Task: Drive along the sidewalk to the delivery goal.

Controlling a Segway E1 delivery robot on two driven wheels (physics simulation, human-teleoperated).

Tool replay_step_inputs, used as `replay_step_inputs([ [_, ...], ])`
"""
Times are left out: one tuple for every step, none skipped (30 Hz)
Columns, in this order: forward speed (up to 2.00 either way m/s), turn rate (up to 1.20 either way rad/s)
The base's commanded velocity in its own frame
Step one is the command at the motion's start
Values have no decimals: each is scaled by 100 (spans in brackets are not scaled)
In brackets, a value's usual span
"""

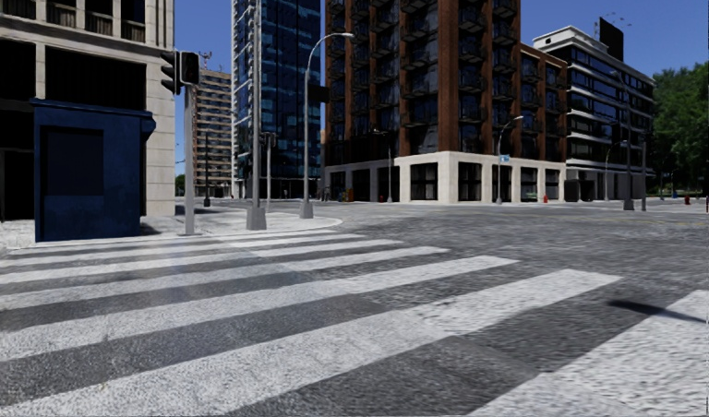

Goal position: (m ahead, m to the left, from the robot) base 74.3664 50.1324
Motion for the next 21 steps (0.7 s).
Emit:
replay_step_inputs([
  [125, 67],
  [125, 66],
  [125, 59],
  [125, 53],
  [125, 53],
  [125, 50],
  [125, 45],
  [125, 38],
  [125, 36],
  [125, 21],
  [122, 0],
  [122, 0],
  [121, 0],
  [120, 0],
  [120, 0],
  [120, 0],
  [120, 0],
  [120, 0],
  [120, 0],
  [120, 0],
  [120, 0],
])
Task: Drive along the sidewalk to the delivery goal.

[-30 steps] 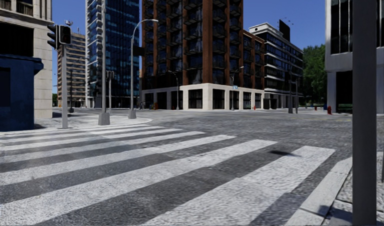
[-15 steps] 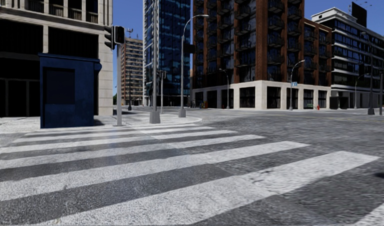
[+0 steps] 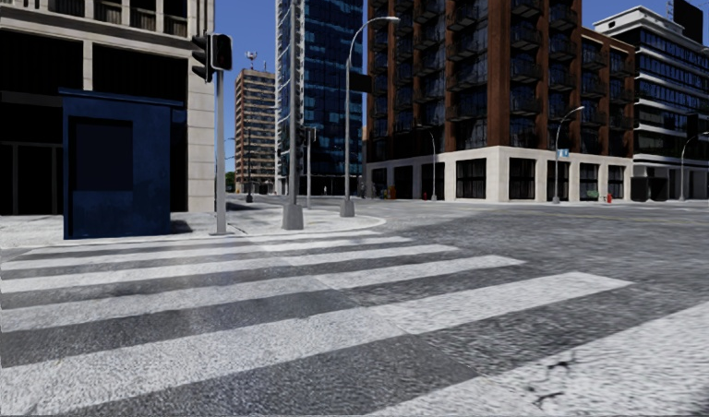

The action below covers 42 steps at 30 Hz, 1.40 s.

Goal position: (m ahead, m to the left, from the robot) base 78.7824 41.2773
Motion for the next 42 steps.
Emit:
replay_step_inputs([
  [120, 0],
  [120, 0],
  [120, 0],
  [120, 0],
  [120, 0],
  [120, 0],
  [121, 0],
  [140, 0],
  [200, 0],
  [200, 0],
  [200, 0],
  [200, 0],
  [200, 0],
  [200, 0],
  [200, 0],
  [200, 0],
  [200, 0],
  [200, 0],
  [200, 0],
  [200, 0],
  [200, 0],
  [200, 0],
  [200, 0],
  [200, 0],
  [200, 0],
  [200, 10],
  [200, 18],
  [200, 22],
  [200, 22],
  [200, 22],
  [200, 23],
  [200, 23],
  [200, 24],
  [200, 34],
  [200, 37],
  [200, 37],
  [200, 38],
  [200, 38],
  [200, 38],
  [200, 38],
  [200, 38],
  [200, 38],
])
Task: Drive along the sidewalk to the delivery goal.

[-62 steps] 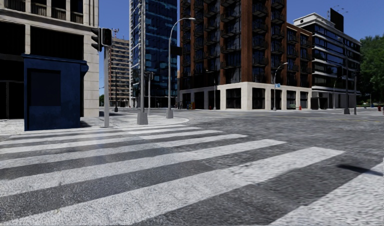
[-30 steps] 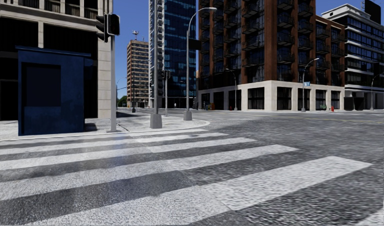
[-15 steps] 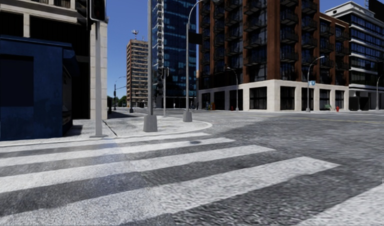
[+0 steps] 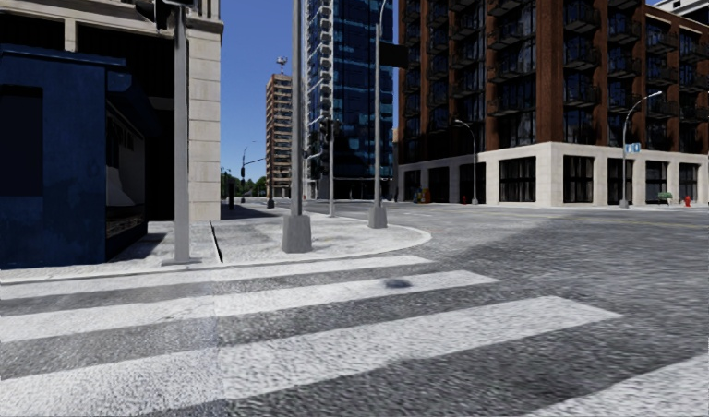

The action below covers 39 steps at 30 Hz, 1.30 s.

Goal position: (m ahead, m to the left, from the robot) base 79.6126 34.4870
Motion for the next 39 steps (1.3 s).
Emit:
replay_step_inputs([
  [200, 38],
  [200, 38],
  [200, 38],
  [200, 38],
  [200, 38],
  [200, 38],
  [200, 38],
  [200, 38],
  [200, 38],
  [200, 38],
  [200, 38],
  [200, 38],
  [200, 38],
  [200, 38],
  [200, 38],
  [200, 38],
  [200, 38],
  [200, 38],
  [200, 38],
  [200, 38],
  [200, 38],
  [200, 38],
  [200, 38],
  [200, 42],
  [200, 46],
  [200, 47],
  [200, 47],
  [200, 47],
  [200, 47],
  [200, 47],
  [200, 47],
  [200, 47],
  [200, 47],
  [200, 47],
  [200, 47],
  [200, 47],
  [200, 47],
  [200, 40],
  [200, 0],
])
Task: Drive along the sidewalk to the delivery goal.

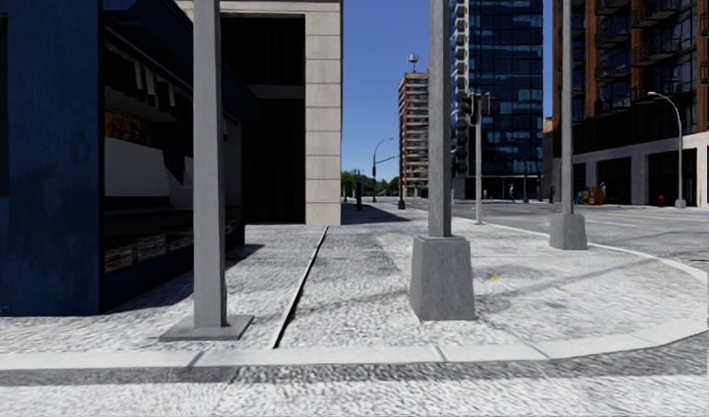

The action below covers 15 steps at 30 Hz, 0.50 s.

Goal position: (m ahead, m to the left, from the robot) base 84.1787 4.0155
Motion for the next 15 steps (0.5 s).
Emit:
replay_step_inputs([
  [200, 0],
  [200, 0],
  [200, 0],
  [200, 0],
  [200, 0],
  [200, 0],
  [200, 0],
  [200, 0],
  [200, 0],
  [200, 0],
  [200, 0],
  [199, 0],
  [191, 0],
  [172, 0],
  [172, 0],
])
